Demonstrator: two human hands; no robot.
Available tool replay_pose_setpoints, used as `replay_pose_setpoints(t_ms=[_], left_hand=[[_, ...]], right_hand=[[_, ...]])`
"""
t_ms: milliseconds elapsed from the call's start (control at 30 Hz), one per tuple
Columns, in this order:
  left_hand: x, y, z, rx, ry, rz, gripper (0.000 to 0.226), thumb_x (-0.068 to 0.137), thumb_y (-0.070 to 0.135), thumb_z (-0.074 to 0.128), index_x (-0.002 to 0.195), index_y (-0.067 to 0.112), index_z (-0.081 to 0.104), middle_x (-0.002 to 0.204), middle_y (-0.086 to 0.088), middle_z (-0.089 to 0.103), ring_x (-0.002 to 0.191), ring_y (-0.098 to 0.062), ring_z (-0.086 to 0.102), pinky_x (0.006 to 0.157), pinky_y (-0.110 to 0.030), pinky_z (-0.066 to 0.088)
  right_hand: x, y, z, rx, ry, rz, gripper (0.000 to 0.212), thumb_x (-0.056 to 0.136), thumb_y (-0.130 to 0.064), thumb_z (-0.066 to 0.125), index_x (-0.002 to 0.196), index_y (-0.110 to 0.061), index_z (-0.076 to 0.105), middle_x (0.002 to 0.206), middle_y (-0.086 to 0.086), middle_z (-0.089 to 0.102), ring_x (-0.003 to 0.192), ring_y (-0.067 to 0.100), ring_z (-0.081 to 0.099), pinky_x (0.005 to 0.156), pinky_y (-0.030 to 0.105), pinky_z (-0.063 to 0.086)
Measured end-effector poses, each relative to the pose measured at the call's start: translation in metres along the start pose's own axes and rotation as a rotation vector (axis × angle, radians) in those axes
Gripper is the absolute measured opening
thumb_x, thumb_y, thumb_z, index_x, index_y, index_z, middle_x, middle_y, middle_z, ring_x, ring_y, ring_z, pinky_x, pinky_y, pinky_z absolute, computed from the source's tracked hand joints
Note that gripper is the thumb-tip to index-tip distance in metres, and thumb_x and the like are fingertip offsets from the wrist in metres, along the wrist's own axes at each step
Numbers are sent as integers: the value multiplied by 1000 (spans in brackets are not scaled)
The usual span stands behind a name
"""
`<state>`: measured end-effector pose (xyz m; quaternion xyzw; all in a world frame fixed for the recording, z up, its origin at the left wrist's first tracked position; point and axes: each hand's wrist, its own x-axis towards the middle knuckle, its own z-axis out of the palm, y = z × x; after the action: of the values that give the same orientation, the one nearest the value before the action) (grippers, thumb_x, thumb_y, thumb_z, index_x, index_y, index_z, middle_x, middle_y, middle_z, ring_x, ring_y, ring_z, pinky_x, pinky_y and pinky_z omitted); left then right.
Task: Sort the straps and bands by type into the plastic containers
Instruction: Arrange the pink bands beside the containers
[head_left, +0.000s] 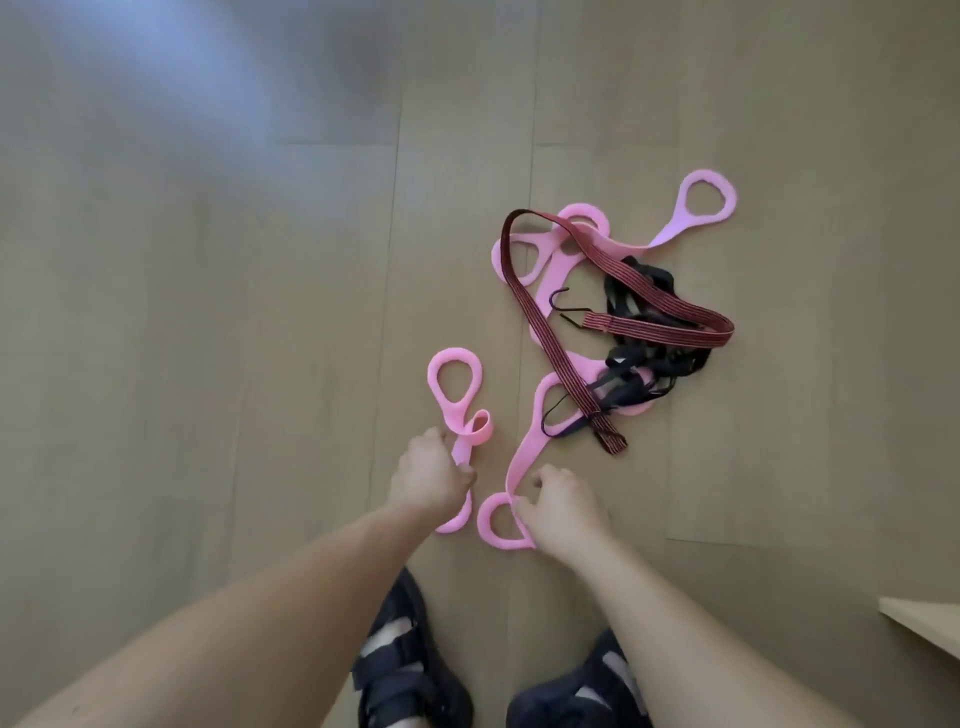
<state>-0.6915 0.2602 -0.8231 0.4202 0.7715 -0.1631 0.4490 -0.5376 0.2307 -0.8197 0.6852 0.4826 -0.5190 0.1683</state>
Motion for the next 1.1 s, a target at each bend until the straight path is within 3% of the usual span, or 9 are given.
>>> replay_pose_setpoints(t_ms=[167,333,433,467,567,733,800,933,1100], left_hand=[[49,-16,58,50,85,6,39,86,32,65,113,10,48,116,-9,50,107,-30,53,84,-42,47],[54,-14,62,81,103,44,28,89,14,56,114,6,45,115,-13,54,107,-33,54,82,-41,45],[35,-3,30,-69,-9,48,25,96,18,45,117,7,51,101,-11,62,90,-32,61,71,-34,45],[21,3,16,-135,-46,75,23,98,23,43,111,8,54,93,-10,62,80,-29,61,67,-34,46],[-35,30,-31,-245,-110,118,30,100,35,40,99,10,57,77,-4,59,68,-25,60,59,-31,46],[-145,90,-122,-201,-100,153,30,91,35,49,72,13,55,68,-5,55,59,-23,52,55,-29,43],[-195,117,-159,-146,-113,188,25,89,30,56,72,12,55,64,-4,48,53,-21,42,51,-26,33],[-302,172,-227,-104,-200,209,30,81,31,69,69,11,50,61,-4,45,50,-20,39,48,-23,30],[-425,228,-285,-59,-199,330,14,85,17,58,74,11,55,59,0,47,50,-16,41,46,-20,30]], right_hand=[[50,10,51,-41,-32,22,37,95,-31,55,127,-14,50,131,7,53,126,29,48,98,38,42],[58,20,45,24,-51,74,29,93,-17,53,122,-16,49,120,8,59,111,31,57,81,35,46],[35,19,22,176,19,84,10,91,-19,47,101,-19,50,105,7,60,92,30,55,70,32,40],[22,16,11,228,54,87,2,90,-18,46,90,-20,46,98,6,59,87,29,54,69,32,40],[-27,2,-30,372,101,74,18,90,-21,47,75,-23,38,85,4,57,82,29,62,68,34,43],[-139,-22,-125,430,202,-1,18,94,-33,55,103,-18,56,91,-1,60,72,17,53,51,23,35],[-190,-29,-165,499,255,-18,15,93,-34,58,101,-21,57,96,0,63,76,15,54,52,21,35],[-297,-40,-242,683,349,-71,9,88,-28,64,86,-21,58,79,-11,61,69,7,53,55,24,36],[-418,-41,-315,867,445,-141,26,87,-19,62,63,-20,54,59,-11,55,60,12,48,59,27,39]])
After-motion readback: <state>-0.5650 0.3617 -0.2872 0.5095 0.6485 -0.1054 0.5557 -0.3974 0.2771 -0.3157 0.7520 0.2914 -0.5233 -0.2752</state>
